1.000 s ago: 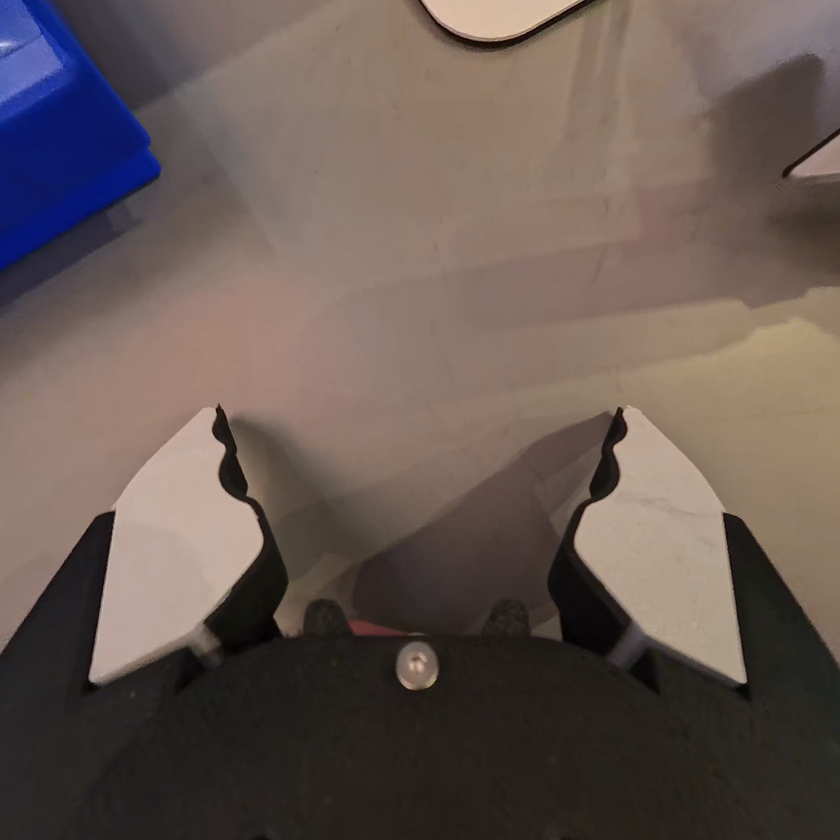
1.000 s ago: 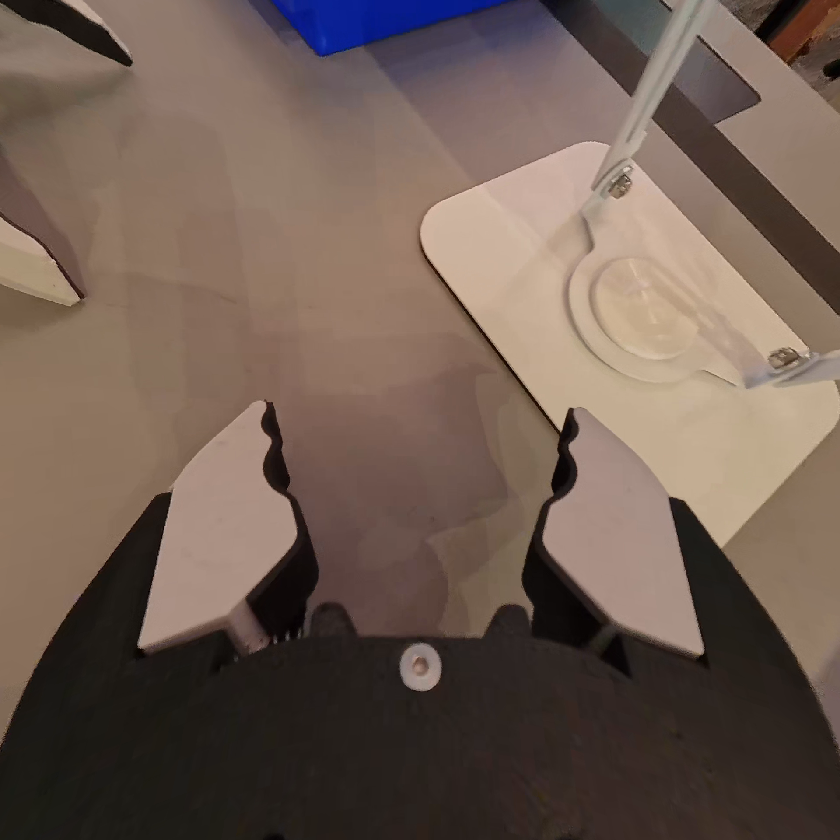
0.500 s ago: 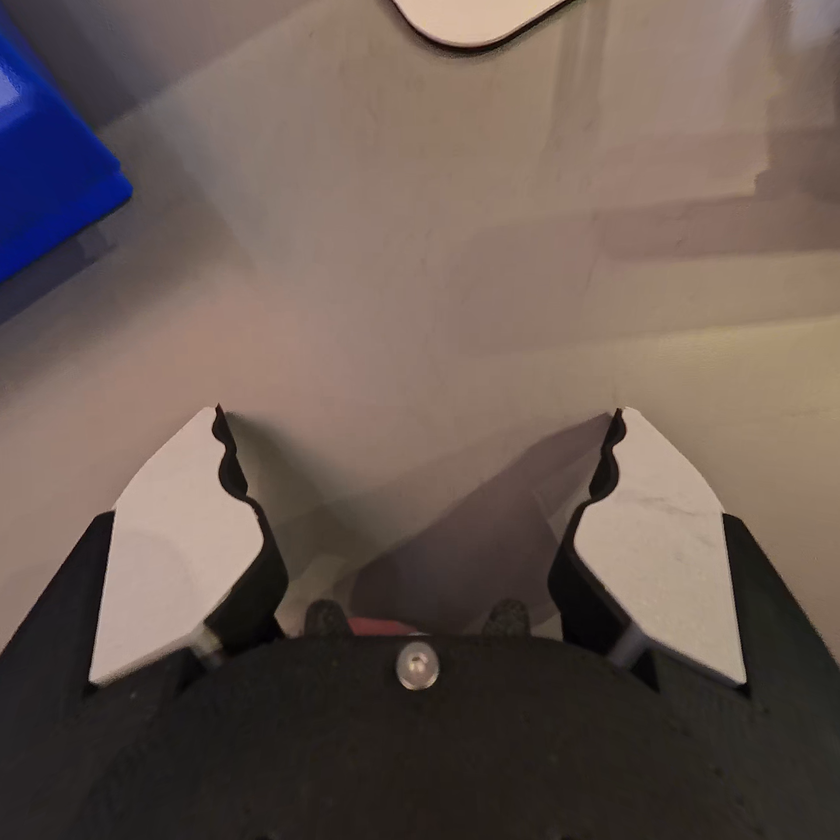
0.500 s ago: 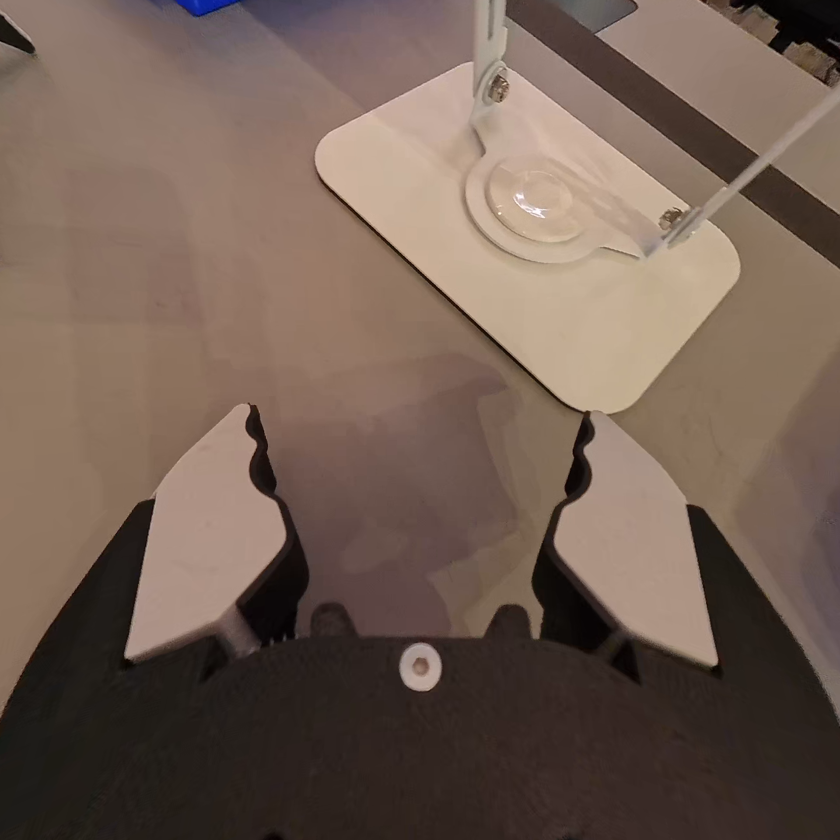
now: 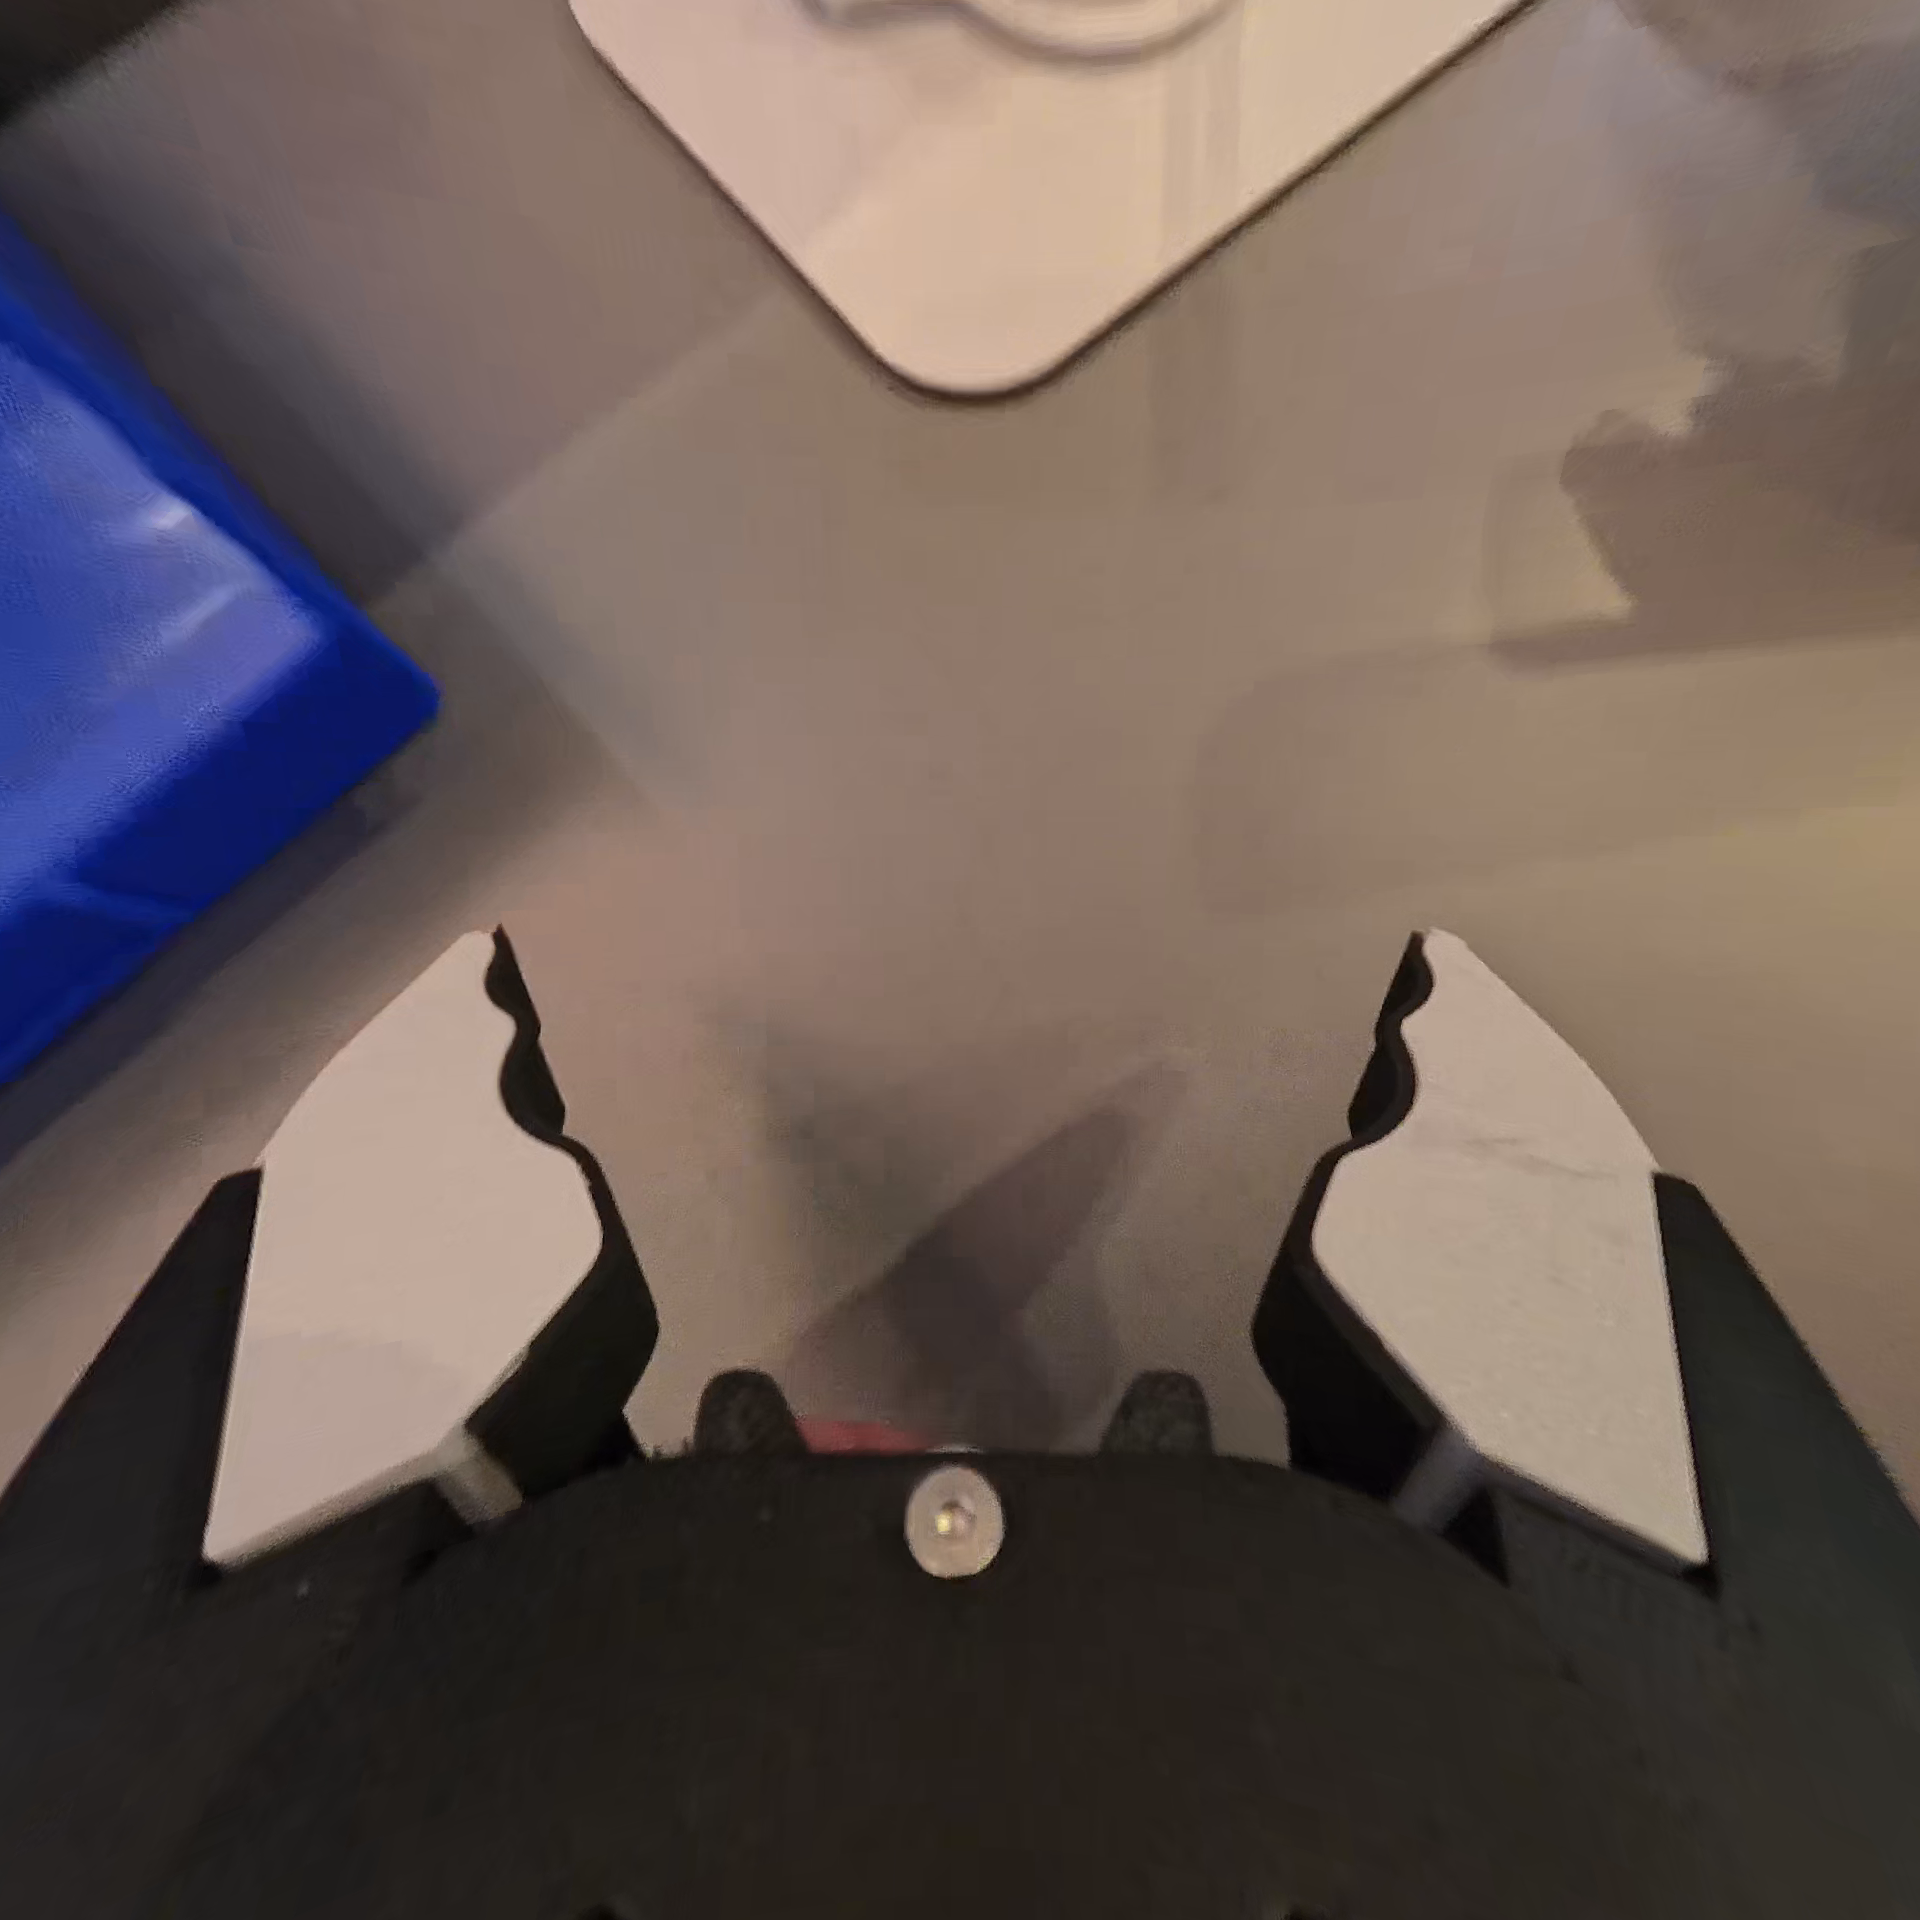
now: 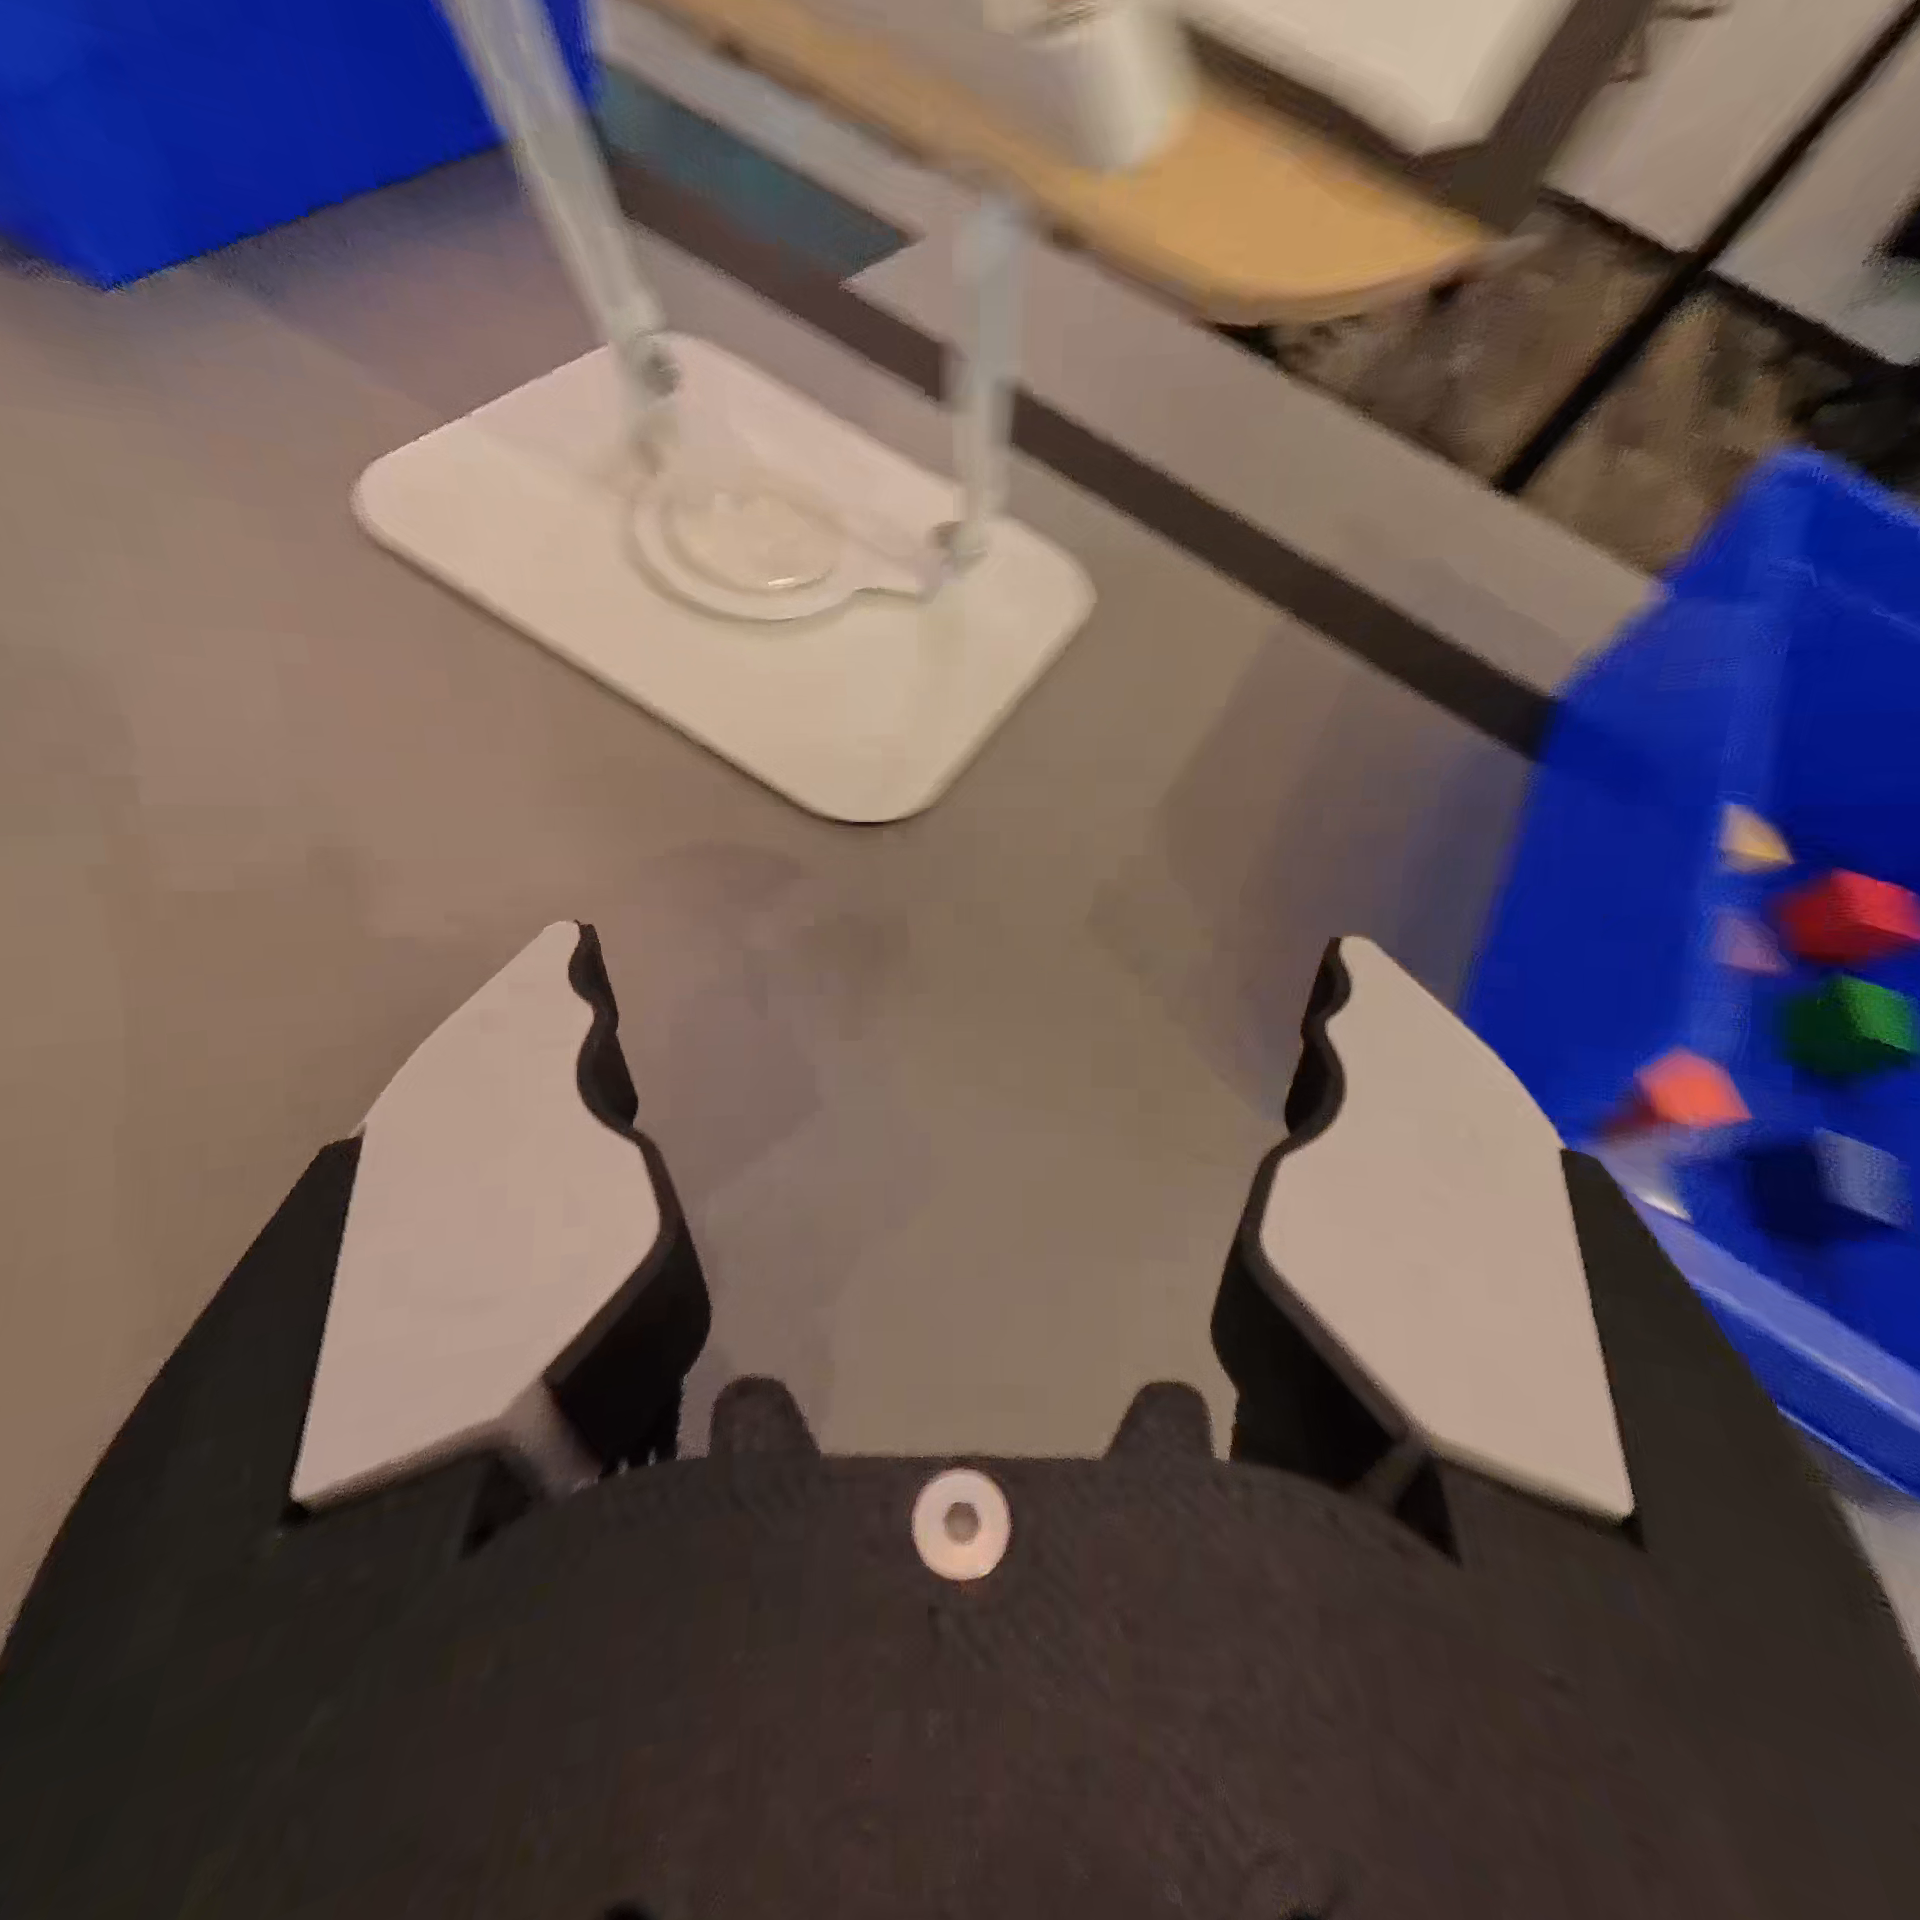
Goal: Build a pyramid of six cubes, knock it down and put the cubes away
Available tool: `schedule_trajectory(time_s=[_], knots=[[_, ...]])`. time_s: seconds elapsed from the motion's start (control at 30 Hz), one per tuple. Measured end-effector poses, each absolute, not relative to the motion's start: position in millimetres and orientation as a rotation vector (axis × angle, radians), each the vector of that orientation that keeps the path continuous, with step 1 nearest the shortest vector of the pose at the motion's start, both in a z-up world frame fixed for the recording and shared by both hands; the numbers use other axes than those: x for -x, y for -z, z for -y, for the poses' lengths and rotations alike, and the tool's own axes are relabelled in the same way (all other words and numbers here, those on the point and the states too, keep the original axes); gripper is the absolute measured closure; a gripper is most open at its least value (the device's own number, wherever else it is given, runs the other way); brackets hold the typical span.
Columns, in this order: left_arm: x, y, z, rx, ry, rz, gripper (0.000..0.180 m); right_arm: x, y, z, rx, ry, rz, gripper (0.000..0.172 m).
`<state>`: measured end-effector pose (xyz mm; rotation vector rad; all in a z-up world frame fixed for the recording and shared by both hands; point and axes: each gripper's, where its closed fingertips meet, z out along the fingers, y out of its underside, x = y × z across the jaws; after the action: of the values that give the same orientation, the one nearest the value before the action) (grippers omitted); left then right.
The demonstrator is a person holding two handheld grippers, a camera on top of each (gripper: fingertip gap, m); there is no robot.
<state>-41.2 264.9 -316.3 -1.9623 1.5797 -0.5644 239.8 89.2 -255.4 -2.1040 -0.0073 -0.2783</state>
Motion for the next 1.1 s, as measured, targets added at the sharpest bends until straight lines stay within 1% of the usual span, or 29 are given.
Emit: schedule_trajectory(time_s=[0.17,0.23,0.3,0.4,0.43,0.47,0.5,0.53,0.63,0.67,0.7,0.77,0.83,0.9,0.93,1.0,1.07,1.1], knots=[[76,236,-321,1.854,0.545,-1.311,0.035,-361,181,-23,2.01,0.448,-0.263,0.058],[99,212,-354,1.813,0.525,-1.185,0.042,-421,171,4,2.024,0.533,-0.366,0.06],[123,201,-386,1.82,0.535,-1.076,0.048,-471,176,24,2.069,0.538,-0.466,0.06],[155,208,-434,1.88,0.499,-0.964,0.049,-530,195,43,2.141,0.568,-0.561,0.067],[164,214,-451,1.894,0.456,-0.94,0.045,-545,203,46,2.162,0.564,-0.583,0.07],[173,221,-467,1.911,0.408,-0.925,0.045,-557,213,48,2.19,0.555,-0.604,0.071],[182,232,-478,1.957,0.366,-0.937,0.048,-566,224,48,2.22,0.527,-0.622,0.071],[187,240,-487,1.99,0.344,-0.939,0.047,-573,234,46,2.242,0.489,-0.637,0.072],[191,254,-511,2.032,0.36,-0.914,0.052,-588,261,41,2.304,0.42,-0.667,0.081],[190,260,-517,2.055,0.391,-0.903,0.049,-591,269,38,2.32,0.402,-0.669,0.083],[189,265,-524,2.072,0.42,-0.887,0.047,-592,276,34,2.335,0.37,-0.668,0.09],[184,277,-533,2.097,0.442,-0.891,0.044,-590,289,28,2.38,0.293,-0.668,0.116],[179,288,-542,2.119,0.428,-0.917,0.047,-591,298,25,2.411,0.254,-0.675,0.137],[170,298,-545,2.139,0.457,-0.948,0.062,-590,299,20,2.4,0.202,-0.667,0.158],[165,303,-545,2.145,0.477,-0.972,0.07,-590,299,20,2.402,0.182,-0.673,0.164],[158,301,-550,2.123,0.533,-0.946,0.092,-590,300,18,2.402,0.157,-0.668,0.165],[149,300,-548,2.112,0.607,-0.969,0.129,-590,300,18,2.414,0.161,-0.658,0.165],[145,300,-546,2.125,0.649,-0.97,0.143,-589,300,18,2.414,0.159,-0.662,0.165]])
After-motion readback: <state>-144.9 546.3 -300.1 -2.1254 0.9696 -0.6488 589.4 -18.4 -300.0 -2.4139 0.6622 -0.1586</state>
